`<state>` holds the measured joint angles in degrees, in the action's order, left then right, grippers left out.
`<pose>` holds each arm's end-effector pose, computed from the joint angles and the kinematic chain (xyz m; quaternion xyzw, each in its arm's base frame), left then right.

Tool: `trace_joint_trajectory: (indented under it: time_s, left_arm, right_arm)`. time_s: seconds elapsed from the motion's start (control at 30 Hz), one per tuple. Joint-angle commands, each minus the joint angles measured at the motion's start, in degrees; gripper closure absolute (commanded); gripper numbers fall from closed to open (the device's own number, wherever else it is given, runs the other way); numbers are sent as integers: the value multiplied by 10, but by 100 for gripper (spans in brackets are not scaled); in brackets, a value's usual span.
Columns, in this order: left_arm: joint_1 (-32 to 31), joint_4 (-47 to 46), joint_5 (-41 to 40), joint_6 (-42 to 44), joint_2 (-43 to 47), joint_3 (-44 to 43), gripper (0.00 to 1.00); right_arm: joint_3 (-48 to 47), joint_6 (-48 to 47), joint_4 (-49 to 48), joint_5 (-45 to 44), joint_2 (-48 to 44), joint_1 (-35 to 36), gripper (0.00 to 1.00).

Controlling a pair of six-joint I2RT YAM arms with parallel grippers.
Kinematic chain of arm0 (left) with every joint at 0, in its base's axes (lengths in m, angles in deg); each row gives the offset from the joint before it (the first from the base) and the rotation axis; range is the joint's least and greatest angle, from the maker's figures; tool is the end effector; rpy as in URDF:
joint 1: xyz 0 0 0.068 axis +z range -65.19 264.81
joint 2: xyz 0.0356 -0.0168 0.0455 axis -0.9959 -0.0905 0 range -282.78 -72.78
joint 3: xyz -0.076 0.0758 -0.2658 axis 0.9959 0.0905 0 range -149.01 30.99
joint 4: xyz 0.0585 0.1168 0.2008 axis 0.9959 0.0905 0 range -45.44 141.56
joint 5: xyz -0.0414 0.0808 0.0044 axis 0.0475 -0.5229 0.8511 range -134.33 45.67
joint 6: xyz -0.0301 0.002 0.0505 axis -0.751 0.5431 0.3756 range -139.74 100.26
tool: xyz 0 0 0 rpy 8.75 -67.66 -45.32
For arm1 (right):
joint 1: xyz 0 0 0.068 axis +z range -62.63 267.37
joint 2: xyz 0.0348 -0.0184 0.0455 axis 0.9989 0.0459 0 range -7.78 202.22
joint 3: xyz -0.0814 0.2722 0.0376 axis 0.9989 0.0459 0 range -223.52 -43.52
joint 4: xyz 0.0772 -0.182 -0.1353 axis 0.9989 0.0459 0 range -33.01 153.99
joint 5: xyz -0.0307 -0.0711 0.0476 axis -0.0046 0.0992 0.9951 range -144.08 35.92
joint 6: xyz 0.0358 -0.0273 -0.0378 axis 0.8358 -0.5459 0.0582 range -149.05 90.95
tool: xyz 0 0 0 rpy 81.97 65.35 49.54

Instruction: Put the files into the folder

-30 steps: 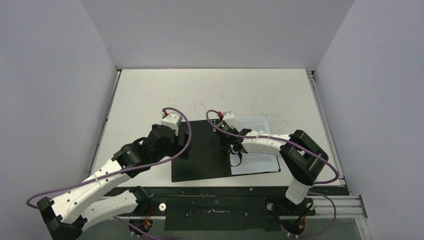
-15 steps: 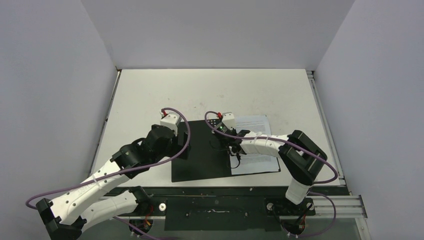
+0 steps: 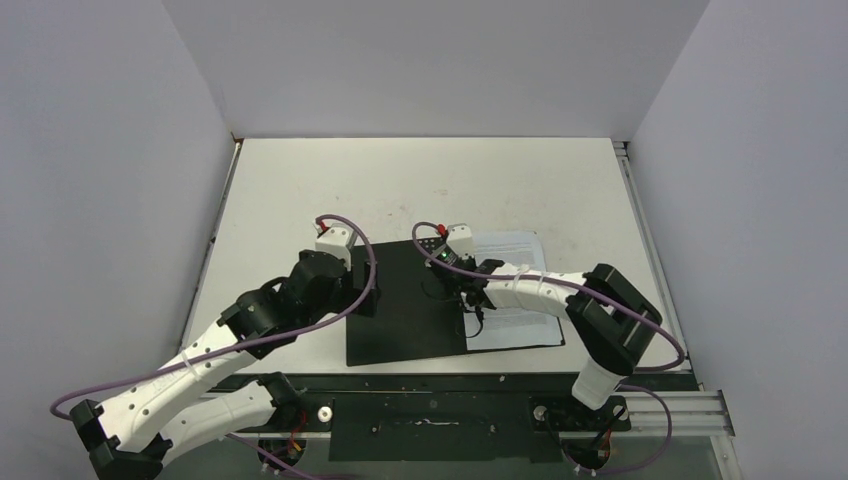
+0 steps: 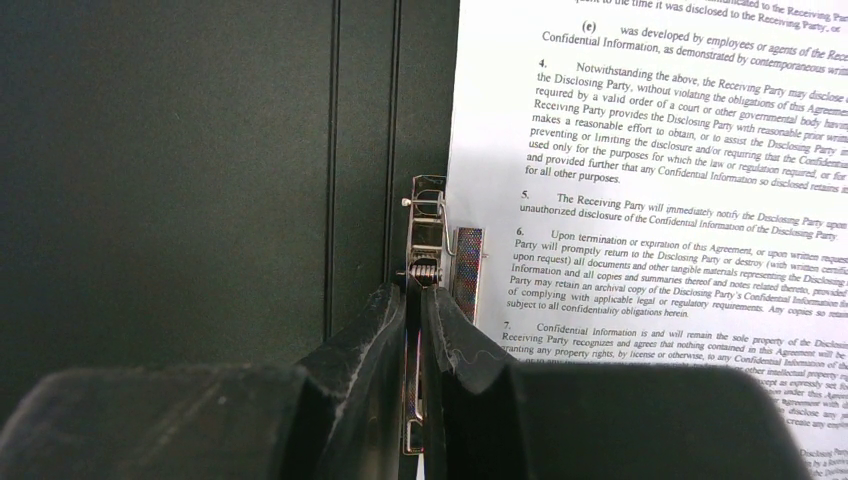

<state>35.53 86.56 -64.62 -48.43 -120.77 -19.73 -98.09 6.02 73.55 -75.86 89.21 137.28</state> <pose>0.1028 -0.0966 0.3186 0.0847 0.8887 -0.1415 0.4279 0.2159 0.2317 0.1872 -0.0720 0.9448 0.0432 0.3166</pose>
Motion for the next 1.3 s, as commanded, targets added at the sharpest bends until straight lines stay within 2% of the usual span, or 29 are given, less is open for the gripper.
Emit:
trace_joint_trajectory:
  time_s: [0.0, 0.33, 0.43, 0.67, 1.0, 1.27]
  left_arm:
    - [3, -8, -27, -27, 15, -8, 4]
    - [15, -6, -76, -98, 24, 2, 4]
    - [33, -31, -60, -111, 36, 18, 4]
    - [132, -127, 87, -119, 45, 67, 4]
    - [202, -288, 242, -160, 46, 139, 4]
    - [292, -400, 391, -221, 49, 198, 4]
  right_arm:
    - [-28, -13, 2, -40, -60, -1, 95]
    - [-12, -35, 22, -5, -171, -46, 95]
    - [-9, -47, 33, 13, -206, -63, 95]
    - [-38, -77, 82, 27, -266, -90, 95]
    - [-83, -90, 143, 82, -336, -114, 95]
    - [-112, -90, 166, 114, -361, -115, 95]
